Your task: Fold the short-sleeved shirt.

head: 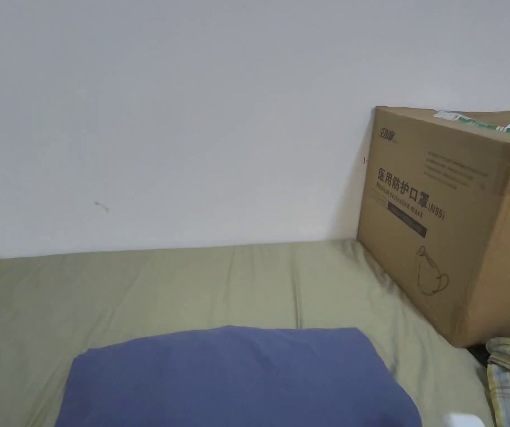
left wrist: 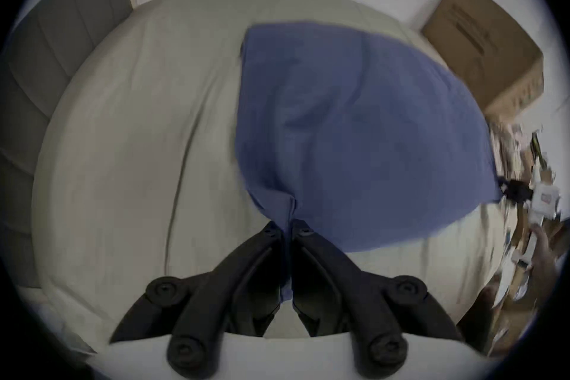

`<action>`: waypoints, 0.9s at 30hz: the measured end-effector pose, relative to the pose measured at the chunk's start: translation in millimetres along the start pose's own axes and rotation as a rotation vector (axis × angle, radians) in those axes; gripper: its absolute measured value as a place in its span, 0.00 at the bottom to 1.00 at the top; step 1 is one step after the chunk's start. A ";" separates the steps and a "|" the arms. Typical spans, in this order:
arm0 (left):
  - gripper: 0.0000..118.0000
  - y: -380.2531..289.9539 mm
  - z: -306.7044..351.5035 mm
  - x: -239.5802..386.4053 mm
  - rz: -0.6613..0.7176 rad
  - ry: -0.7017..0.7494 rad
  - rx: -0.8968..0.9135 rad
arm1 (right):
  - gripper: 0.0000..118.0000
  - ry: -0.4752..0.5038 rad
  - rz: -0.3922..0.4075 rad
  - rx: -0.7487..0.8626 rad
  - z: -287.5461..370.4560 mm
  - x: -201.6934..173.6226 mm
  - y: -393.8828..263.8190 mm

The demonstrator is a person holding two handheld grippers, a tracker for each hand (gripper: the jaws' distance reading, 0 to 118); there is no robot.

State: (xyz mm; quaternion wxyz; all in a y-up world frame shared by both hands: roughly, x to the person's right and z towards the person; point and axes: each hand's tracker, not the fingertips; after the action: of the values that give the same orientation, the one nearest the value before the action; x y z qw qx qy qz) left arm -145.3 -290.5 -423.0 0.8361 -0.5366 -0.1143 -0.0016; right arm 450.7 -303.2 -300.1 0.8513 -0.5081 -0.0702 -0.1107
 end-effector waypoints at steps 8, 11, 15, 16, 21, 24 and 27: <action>0.03 -113.4 69.1 -12.8 -0.017 -0.109 -0.006 | 0.05 0.054 0.095 -0.009 70.9 16.4 -117.5; 0.03 -147.8 90.2 -10.8 -0.046 -0.107 0.026 | 0.05 0.093 0.036 -0.050 89.7 20.2 -140.3; 0.03 -169.5 107.6 -14.1 -0.002 -0.109 0.016 | 0.05 0.096 0.038 -0.043 99.3 24.2 -157.9; 0.03 -172.9 107.1 -14.2 0.001 -0.109 0.015 | 0.05 0.090 0.050 -0.051 99.1 22.6 -161.1; 0.18 -177.4 102.0 -15.8 0.032 -0.111 0.050 | 0.32 0.013 0.046 -0.052 93.9 17.8 -163.3; 1.00 -172.4 111.5 -17.2 0.048 -0.114 0.083 | 0.84 -0.012 -0.034 0.058 108.6 18.1 -152.2; 0.98 -163.5 147.4 -3.2 0.050 -0.118 0.202 | 0.84 0.017 -0.099 0.237 145.9 8.7 -130.1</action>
State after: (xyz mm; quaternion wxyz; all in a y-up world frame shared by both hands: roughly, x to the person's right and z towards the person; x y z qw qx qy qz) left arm -196.9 -228.0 -218.3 0.8774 -0.4516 -0.1496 0.0621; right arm 424.2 -235.5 -118.4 0.8994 -0.3988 -0.1006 -0.1480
